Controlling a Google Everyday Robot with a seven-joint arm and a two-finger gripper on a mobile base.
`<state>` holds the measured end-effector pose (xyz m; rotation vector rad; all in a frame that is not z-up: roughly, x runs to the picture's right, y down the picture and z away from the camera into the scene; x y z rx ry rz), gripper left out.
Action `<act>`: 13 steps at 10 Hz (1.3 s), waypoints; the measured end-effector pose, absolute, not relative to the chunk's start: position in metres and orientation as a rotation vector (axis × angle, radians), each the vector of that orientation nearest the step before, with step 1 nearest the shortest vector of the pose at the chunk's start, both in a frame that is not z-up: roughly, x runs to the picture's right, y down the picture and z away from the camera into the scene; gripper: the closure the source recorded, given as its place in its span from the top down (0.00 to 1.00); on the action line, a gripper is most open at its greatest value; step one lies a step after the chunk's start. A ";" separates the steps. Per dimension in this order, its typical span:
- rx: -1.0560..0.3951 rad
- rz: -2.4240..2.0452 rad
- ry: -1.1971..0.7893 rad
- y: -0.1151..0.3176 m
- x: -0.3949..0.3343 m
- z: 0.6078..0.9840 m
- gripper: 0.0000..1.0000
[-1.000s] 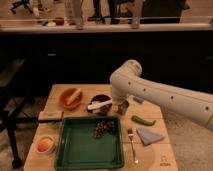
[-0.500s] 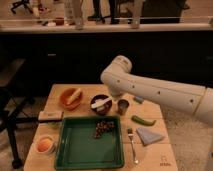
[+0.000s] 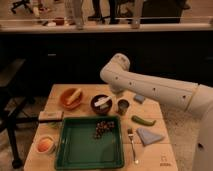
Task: Wipe purple bowl with brush
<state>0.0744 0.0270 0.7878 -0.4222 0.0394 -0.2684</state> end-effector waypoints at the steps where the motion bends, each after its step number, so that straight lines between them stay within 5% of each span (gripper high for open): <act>1: -0.436 -0.259 0.031 0.029 0.079 0.797 0.00; 13: -0.481 -0.417 0.156 0.046 0.058 0.851 0.00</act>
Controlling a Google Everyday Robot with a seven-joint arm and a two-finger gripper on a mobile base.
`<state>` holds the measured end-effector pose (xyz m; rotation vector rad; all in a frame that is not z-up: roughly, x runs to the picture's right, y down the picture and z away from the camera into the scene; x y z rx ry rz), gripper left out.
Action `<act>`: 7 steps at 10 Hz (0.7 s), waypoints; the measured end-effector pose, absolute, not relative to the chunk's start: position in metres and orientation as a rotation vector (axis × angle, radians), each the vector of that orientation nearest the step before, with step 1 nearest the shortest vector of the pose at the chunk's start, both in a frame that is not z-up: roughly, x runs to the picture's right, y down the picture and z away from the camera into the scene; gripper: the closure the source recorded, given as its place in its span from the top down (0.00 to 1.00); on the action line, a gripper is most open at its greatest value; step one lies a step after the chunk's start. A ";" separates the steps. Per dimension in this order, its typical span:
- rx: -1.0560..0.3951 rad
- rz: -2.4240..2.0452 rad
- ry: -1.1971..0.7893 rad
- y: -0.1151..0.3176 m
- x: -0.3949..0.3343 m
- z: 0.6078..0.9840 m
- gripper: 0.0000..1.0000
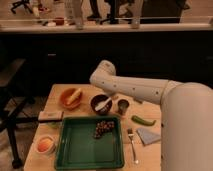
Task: Wipe purple bowl with brush
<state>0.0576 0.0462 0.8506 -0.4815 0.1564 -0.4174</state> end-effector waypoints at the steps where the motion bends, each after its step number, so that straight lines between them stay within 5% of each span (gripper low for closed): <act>1: -0.489 -0.422 0.163 0.048 0.059 0.851 0.00; 7: -0.478 -0.416 0.214 0.016 0.078 0.874 0.00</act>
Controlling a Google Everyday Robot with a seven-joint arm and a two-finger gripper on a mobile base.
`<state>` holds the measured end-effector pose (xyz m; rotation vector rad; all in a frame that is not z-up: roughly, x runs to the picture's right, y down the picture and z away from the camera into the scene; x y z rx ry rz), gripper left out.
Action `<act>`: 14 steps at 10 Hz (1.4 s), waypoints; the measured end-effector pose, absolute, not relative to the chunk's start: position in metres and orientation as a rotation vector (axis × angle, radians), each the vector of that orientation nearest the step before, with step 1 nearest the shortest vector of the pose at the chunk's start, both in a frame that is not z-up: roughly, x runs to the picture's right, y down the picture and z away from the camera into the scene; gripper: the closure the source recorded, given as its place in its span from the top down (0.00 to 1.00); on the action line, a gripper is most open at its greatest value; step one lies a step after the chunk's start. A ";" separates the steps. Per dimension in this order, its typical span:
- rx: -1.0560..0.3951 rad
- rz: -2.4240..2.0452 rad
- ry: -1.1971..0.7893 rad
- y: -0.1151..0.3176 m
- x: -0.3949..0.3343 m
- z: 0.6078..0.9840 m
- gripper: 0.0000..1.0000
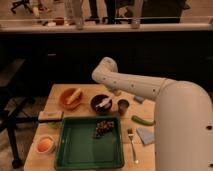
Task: Wipe purple bowl with brush
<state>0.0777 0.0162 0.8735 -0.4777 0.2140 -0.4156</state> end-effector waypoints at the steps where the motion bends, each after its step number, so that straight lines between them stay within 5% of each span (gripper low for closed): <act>1: -0.474 -0.423 0.207 0.011 0.069 0.878 0.00; 9: -0.523 -0.412 0.110 0.052 0.064 0.837 0.00; 14: -0.529 -0.358 0.195 0.023 0.111 0.865 0.00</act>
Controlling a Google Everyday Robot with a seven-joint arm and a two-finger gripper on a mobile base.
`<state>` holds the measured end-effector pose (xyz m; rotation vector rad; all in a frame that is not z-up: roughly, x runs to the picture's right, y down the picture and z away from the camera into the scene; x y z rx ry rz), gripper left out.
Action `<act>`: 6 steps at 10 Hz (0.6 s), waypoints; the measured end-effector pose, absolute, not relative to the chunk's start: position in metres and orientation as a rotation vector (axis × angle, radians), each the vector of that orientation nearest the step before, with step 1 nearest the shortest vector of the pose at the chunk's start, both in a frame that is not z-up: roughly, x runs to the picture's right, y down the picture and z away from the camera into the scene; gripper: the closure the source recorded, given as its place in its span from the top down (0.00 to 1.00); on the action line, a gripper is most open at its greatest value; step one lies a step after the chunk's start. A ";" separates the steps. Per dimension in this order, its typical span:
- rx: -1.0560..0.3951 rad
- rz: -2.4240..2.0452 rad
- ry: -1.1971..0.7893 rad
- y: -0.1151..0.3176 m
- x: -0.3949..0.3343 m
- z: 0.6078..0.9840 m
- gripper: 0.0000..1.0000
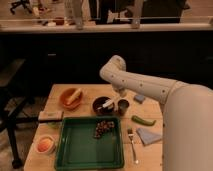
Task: Wipe purple bowl with brush
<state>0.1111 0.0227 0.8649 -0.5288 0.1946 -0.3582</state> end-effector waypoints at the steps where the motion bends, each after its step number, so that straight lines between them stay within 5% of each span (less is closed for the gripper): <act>1: -0.528 -0.360 0.196 0.016 0.105 0.871 0.00; 6: -0.529 -0.399 0.114 0.019 0.060 0.864 0.00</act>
